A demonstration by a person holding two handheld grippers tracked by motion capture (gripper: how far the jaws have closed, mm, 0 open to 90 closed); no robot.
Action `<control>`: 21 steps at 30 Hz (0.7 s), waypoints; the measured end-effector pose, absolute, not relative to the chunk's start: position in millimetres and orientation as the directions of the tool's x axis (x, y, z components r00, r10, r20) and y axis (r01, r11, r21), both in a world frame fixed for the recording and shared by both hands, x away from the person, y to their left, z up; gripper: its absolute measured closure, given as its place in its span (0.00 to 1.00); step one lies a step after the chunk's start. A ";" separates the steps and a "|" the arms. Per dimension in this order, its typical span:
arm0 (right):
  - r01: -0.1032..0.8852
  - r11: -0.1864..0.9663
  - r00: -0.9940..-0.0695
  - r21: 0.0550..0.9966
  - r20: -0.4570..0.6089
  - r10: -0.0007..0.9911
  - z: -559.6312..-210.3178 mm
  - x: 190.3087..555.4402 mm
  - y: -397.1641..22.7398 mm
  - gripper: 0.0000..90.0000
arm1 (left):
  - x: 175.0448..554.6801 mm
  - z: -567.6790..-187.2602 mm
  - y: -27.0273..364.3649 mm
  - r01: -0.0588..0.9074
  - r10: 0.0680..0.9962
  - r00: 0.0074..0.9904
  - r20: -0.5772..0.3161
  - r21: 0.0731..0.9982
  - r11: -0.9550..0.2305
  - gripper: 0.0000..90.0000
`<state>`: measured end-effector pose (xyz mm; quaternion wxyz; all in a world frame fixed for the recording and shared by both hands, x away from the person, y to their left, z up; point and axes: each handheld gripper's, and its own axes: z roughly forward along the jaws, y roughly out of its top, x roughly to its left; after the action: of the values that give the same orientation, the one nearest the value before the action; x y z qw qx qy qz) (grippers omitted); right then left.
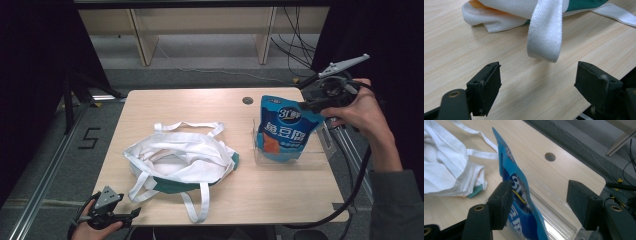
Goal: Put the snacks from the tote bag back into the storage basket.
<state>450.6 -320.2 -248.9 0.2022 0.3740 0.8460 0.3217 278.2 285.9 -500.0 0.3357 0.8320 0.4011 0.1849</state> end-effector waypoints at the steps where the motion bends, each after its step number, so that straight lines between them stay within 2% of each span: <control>1: 0.500 0.502 -0.630 0.706 -0.101 0.770 -250.1 445.9 -324.8 0.42 | 278.2 -500.0 285.9 0.544 0.791 0.610 0.037 0.706 -0.452 0.22; 7: 0.521 0.433 -0.572 0.736 -0.075 0.817 -266.3 424.9 -350.3 0.39 | 277.8 -501.8 284.7 0.541 0.800 0.599 0.030 0.721 -0.433 0.22; 10: 0.544 0.425 -0.554 0.723 -0.071 0.829 -279.4 416.7 -358.3 0.38 | 279.1 -501.2 285.9 0.538 0.792 0.609 0.043 0.711 -0.453 0.22; 11: 0.551 0.421 -0.551 0.721 -0.066 0.832 -284.3 414.4 -360.2 0.38 | 280.6 -500.2 288.0 0.521 0.776 0.627 0.072 0.701 -0.486 0.22; 16: 0.563 0.405 -0.546 0.720 -0.045 0.837 -310.7 405.4 -366.7 0.38 | 279.8 -501.9 285.5 0.541 0.801 0.598 0.043 0.715 -0.442 0.22; 18: 0.580 0.392 -0.546 0.714 -0.017 0.838 -320.6 402.9 -366.7 0.40 | 276.4 -502.9 282.8 0.577 0.821 0.571 -0.007 0.714 -0.396 0.22; 21: 0.593 0.385 -0.550 0.707 0.005 0.835 -335.3 400.7 -364.5 0.46 | 276.9 -502.5 283.0 0.576 0.824 0.566 0.007 0.713 -0.401 0.22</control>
<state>400.7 -364.5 -335.3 0.1796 0.4393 0.8127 0.3380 276.9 283.0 -502.5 0.3404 0.8168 0.4284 0.1827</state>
